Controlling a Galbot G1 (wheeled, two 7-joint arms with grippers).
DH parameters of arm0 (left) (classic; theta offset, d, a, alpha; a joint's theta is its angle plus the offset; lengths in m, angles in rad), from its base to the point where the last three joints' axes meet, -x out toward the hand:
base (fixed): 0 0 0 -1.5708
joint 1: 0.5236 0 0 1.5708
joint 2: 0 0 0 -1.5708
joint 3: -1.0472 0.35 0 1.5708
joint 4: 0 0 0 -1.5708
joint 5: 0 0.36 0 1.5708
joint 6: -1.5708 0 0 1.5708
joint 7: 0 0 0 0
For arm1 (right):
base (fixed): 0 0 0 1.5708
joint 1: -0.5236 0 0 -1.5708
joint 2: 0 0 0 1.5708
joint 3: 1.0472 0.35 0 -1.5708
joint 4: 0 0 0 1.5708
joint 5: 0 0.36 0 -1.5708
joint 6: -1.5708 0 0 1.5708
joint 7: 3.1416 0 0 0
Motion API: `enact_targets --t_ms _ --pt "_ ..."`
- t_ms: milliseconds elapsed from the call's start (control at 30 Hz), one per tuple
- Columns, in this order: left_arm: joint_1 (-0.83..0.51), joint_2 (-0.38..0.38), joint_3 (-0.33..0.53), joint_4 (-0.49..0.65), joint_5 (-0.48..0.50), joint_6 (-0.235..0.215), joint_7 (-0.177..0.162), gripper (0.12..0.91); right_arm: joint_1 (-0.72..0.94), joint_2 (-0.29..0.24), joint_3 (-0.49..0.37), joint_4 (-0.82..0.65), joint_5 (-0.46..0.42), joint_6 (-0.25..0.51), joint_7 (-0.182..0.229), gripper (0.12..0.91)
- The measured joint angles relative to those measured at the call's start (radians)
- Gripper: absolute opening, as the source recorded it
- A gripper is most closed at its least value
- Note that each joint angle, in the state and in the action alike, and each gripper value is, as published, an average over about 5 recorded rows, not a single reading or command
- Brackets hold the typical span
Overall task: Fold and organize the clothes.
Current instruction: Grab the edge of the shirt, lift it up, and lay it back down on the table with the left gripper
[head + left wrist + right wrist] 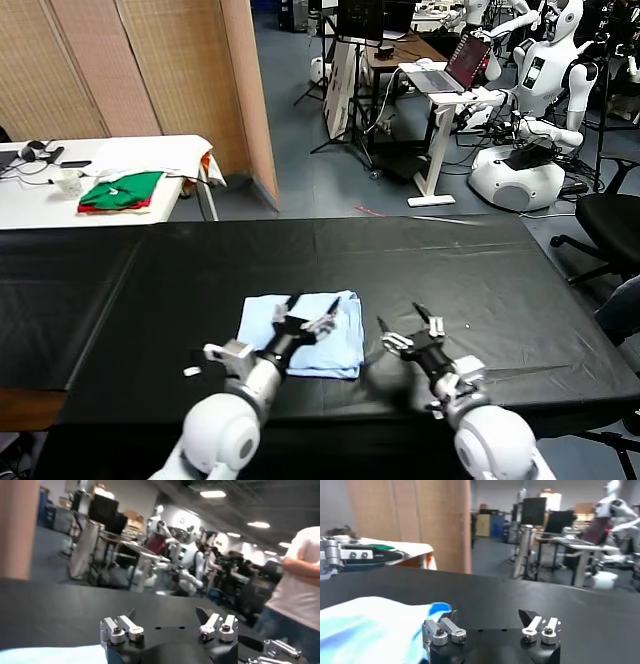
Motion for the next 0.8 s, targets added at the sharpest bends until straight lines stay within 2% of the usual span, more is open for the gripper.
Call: enact_targets --t_ms 200,400,567,800 --pt "0.057 0.021 -0.093 -0.014 0.016 -0.007 -0.003 0.907 0.107 0.037 -0.089 -0.115 -0.069 -0.013 0.041 0.907" --pt "0.088 0.027 -0.146 0.003 0.033 -0.023 -0.001 0.907 0.128 0.053 -0.093 -0.174 -0.105 -0.065 0.099 0.907" --pt "0.091 0.025 -0.172 0.041 0.032 -0.044 0.008 0.907 0.108 0.074 -0.066 -0.161 -0.056 -0.034 0.081 0.907" --pt "0.079 0.014 -0.204 0.125 -0.046 -0.07 0.052 0.907 0.063 0.08 -0.004 -0.049 0.048 0.005 0.06 0.907"
